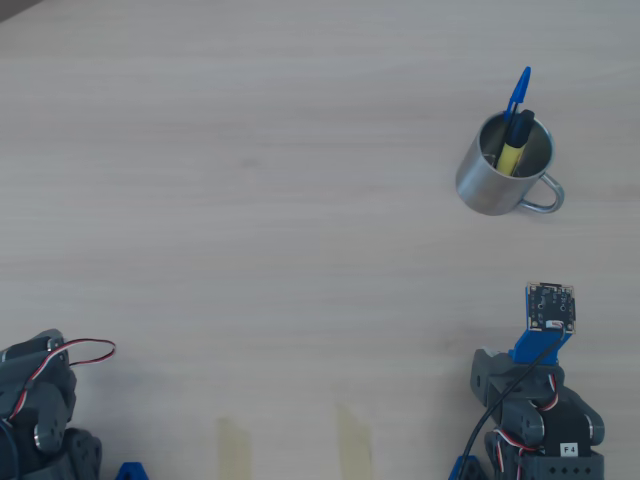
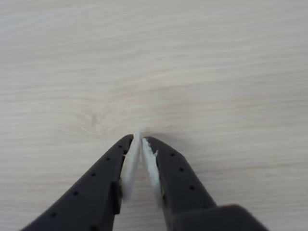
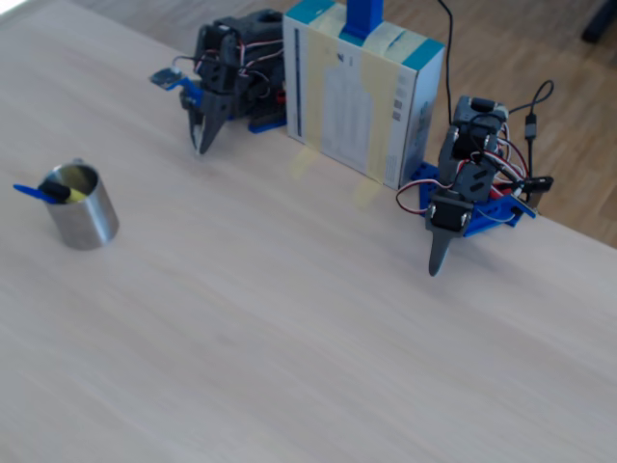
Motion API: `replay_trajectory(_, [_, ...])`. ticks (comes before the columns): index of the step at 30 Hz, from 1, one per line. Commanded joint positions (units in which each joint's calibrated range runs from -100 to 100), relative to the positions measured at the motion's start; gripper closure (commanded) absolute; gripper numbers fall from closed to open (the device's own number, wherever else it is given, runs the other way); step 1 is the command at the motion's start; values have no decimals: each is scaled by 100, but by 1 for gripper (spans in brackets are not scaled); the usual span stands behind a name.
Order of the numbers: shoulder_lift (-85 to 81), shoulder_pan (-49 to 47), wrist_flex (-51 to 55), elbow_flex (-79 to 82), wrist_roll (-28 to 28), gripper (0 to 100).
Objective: Grab the yellow pen and put it in the silver cup.
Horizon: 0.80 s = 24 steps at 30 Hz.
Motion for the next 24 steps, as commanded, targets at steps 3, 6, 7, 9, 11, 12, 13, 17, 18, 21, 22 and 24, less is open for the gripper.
replay_trajectory(3, [24, -20, 118, 54, 3, 98])
replay_trajectory(6, [41, -20, 127, 54, 3, 98])
replay_trajectory(7, [49, -20, 127, 54, 3, 98])
replay_trajectory(9, [49, -3, 127, 54, 3, 98])
replay_trajectory(11, [49, 6, 127, 54, 3, 98])
replay_trajectory(12, [49, 15, 127, 54, 3, 98])
replay_trajectory(13, [49, 15, 127, 54, 3, 98])
replay_trajectory(17, [49, -3, 127, 54, 3, 98])
replay_trajectory(18, [49, -3, 127, 54, 3, 98])
replay_trajectory(21, [49, -11, 127, 54, 3, 98])
replay_trajectory(22, [49, 6, 127, 54, 3, 98])
replay_trajectory(24, [49, 15, 127, 54, 3, 98])
